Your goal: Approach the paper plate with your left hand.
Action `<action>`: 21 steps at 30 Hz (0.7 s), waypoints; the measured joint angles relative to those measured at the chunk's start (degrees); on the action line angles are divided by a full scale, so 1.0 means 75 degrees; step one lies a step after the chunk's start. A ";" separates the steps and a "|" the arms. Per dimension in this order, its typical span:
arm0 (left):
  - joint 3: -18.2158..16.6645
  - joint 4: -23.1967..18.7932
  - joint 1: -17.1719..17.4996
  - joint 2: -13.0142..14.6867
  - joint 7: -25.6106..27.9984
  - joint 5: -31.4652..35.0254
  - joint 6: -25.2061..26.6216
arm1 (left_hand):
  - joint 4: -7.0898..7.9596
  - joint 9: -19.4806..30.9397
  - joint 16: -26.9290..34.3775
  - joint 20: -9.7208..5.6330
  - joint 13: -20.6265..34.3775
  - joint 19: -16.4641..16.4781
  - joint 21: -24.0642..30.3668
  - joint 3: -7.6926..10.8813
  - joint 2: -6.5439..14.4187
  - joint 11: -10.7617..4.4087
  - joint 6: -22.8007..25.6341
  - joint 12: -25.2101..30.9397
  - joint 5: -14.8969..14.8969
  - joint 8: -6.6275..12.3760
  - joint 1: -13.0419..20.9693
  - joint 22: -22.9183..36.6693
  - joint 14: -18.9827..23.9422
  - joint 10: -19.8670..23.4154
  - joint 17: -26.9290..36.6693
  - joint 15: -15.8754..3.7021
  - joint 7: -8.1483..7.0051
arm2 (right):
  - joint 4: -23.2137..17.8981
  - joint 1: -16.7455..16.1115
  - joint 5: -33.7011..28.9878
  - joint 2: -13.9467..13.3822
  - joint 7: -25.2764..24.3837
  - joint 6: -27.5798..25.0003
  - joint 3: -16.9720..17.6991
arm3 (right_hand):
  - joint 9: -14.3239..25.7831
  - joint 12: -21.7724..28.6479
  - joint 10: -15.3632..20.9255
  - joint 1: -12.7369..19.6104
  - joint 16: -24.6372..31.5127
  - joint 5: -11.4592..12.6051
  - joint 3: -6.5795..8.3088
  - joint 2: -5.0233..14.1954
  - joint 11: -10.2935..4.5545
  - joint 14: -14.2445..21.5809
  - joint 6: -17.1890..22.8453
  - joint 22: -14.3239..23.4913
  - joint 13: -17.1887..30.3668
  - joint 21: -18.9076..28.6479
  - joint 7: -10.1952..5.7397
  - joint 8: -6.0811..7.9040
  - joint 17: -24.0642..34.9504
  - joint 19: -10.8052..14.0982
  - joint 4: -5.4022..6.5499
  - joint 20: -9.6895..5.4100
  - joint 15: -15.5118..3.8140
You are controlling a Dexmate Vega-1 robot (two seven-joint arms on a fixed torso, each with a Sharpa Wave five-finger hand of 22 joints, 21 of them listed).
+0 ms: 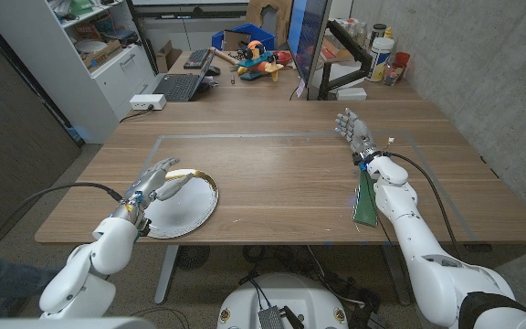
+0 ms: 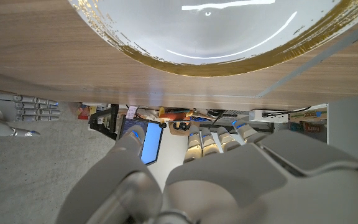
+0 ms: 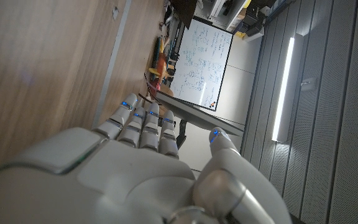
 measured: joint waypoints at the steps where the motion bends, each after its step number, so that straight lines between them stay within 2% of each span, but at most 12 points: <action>1: 0.0002 -0.0001 0.0001 0.0003 0.0006 0.0019 0.0010 | 0.0000 0.0000 0.0000 0.0000 0.0000 0.0000 0.0000 0.0000 0.0000 0.0000 0.0027 0.0000 0.0000 0.0000 0.0000 0.0000 0.0000 0.0000 0.0000 0.0000 -0.0026 | -0.0004 -0.0001 -0.0001 0.0000 -0.0001 -0.0002 -0.0001 | 0.0000 0.0000 0.0000 0.0000 0.0000 0.0000 0.0000 0.0000 0.0000 0.0000 0.0017 0.0000 0.0000 0.0000 -0.0017 0.0000 0.0000 0.0000 0.0000 0.0000 0.0000; 6: 0.0157 -0.0011 0.0039 0.0236 0.0137 0.0436 0.0254 | -0.0023 0.0000 0.0000 0.0000 0.0000 0.0000 0.0000 0.0024 0.0040 -0.0041 0.0024 0.0000 0.0000 0.0000 0.0040 0.0000 0.0000 0.0041 0.0000 0.0000 -0.0028 | -0.0048 -0.0021 -0.0012 0.0000 -0.0022 -0.0040 -0.0011 | 0.0000 0.0000 0.0000 0.0000 0.0000 0.0000 -0.0023 0.0000 0.0000 0.0000 0.0026 0.0000 0.0000 0.0000 -0.0026 0.0000 0.0000 0.0000 -0.0023 0.0000 0.0000; 9: 0.0242 -0.0011 0.0049 0.0338 0.0205 0.0698 0.0395 | -0.0024 0.0000 0.0008 0.0046 0.0000 -0.0012 0.0000 0.0023 0.0041 -0.0041 -0.0046 0.0030 0.0000 0.0000 0.0040 0.0000 0.0070 0.0041 0.0000 0.0009 -0.0098 | -0.0062 -0.0025 -0.0020 0.0000 -0.0032 -0.0048 -0.0017 | 0.0000 0.0000 0.0000 0.0000 0.0000 0.0000 -0.0023 0.0000 0.0000 0.0000 0.0026 0.0000 0.0000 -0.0028 -0.0026 0.0000 0.0000 0.0000 -0.0023 0.0000 0.0000; 21: 0.0621 0.0102 0.0001 0.0810 0.0408 0.1395 0.0907 | -0.0056 0.0000 0.0031 0.0097 0.0000 -0.0014 0.0000 -0.0010 0.0093 -0.0108 -0.0045 0.0035 0.0000 0.0000 0.0093 0.0000 0.0095 0.0165 0.0000 -0.0017 -0.0097 | -0.0054 -0.0029 -0.0037 0.0018 -0.0084 -0.0060 -0.0027 | 0.0000 0.0000 0.0000 0.0000 0.0000 0.0000 -0.0022 0.0000 0.0000 0.0015 0.0026 0.0000 0.0000 -0.0057 -0.0026 0.0000 0.0000 0.0027 -0.0022 0.0028 -0.0015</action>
